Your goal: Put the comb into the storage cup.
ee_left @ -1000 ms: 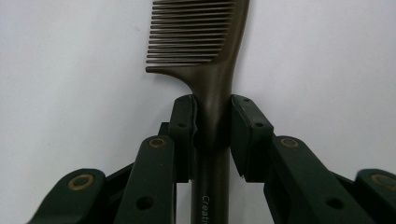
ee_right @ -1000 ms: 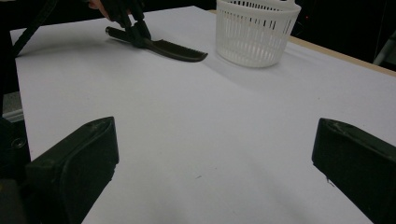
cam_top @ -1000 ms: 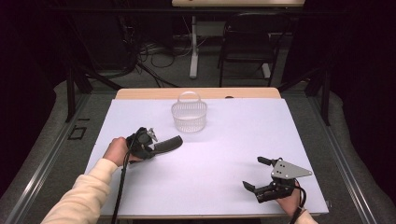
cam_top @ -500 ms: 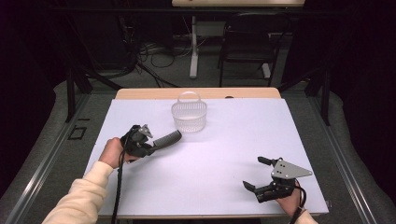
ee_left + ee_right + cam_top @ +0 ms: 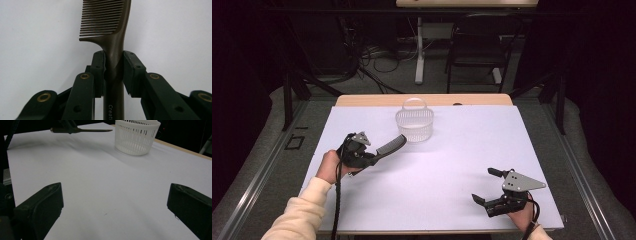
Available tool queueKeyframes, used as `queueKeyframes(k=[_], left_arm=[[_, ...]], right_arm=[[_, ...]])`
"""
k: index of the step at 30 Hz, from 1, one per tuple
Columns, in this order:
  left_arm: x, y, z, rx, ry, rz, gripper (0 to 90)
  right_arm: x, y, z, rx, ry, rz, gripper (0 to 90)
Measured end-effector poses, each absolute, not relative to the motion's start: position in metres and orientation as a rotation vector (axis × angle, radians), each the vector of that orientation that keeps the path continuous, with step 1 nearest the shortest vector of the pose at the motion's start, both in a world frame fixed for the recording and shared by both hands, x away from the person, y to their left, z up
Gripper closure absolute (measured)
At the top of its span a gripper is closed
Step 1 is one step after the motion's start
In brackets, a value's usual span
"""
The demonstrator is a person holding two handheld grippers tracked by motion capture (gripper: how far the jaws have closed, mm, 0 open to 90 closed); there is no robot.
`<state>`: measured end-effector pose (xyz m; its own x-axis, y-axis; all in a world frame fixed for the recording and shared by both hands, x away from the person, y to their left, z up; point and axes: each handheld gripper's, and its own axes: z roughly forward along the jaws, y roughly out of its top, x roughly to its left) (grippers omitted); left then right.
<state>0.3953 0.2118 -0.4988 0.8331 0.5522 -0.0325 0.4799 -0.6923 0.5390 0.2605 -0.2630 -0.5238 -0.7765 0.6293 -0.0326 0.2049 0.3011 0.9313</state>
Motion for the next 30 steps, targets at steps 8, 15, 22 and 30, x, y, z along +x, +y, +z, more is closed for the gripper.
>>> queueKeyframes(k=[8, 15, 22, 30], left_arm=[[0.393, 0.217, -0.497, 2.406, 0.781, 0.180, 72.2], [0.390, 0.219, -0.495, 2.359, 0.789, 0.193, 72.2], [0.388, 0.221, -0.495, 2.312, 0.803, 0.213, 72.2], [0.387, 0.223, -0.494, 2.283, 0.816, 0.238, 72.2]], right_arm=[[0.261, -0.263, -0.524, 0.745, 2.184, 1.471, 0.2], [0.261, -0.263, -0.524, 0.746, 2.184, 1.471, 0.2], [0.261, -0.263, -0.524, 0.747, 2.180, 1.474, 0.2], [0.261, -0.263, -0.524, 0.753, 2.187, 1.471, 0.2]])
